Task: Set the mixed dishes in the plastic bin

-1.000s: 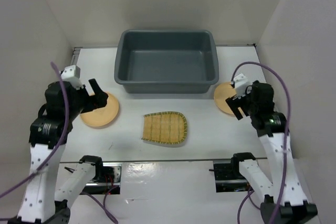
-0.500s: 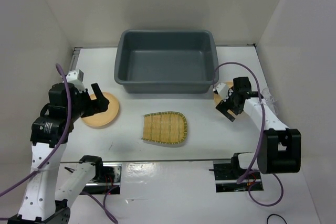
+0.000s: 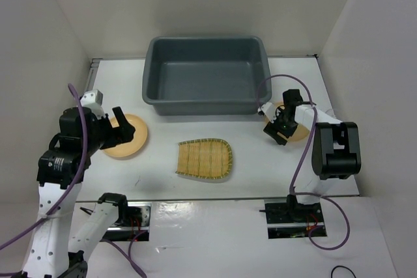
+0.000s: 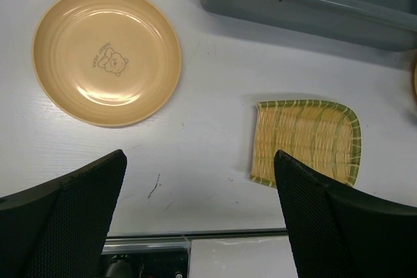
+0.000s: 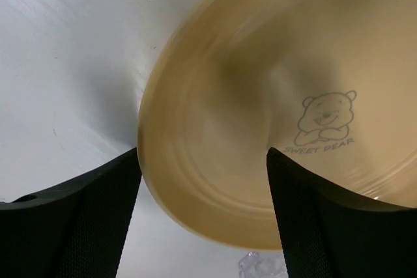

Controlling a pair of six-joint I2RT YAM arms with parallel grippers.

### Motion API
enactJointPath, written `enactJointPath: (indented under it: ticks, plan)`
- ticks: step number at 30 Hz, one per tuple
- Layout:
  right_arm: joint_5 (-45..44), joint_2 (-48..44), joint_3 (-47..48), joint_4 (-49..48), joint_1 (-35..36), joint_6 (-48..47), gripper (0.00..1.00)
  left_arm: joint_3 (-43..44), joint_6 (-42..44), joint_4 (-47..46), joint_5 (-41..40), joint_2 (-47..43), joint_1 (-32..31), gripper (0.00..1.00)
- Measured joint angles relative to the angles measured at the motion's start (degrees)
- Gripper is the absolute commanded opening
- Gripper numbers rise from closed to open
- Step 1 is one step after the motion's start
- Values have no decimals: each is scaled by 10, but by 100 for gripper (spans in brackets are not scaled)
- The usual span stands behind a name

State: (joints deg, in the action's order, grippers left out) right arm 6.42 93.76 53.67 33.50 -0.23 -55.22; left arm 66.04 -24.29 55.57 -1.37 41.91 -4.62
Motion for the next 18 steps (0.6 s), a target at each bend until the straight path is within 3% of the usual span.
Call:
enactJointPath:
  ticks: [4, 5, 7, 8, 13, 18]
  plan:
    - [12, 14, 13, 8, -4, -9, 56, -1, 0, -1, 0, 4, 0, 100]
    - [14, 14, 13, 10, -4, -15, 37, -1, 0, -1, 0, 5, 0, 100]
    - [16, 14, 13, 19, -4, -28, 21, -1, 0, -1, 0, 8, 0, 100]
    - [17, 13, 15, 24, -4, -35, 6, -1, 0, -1, 0, 10, 0, 100]
    - [19, -16, 23, 53, -4, -75, 0, -1, 0, -1, 0, 18, 0, 100]
    - [78, -135, 45, 194, -4, -112, 0, -1, 0, -2, 0, 34, 0, 100]
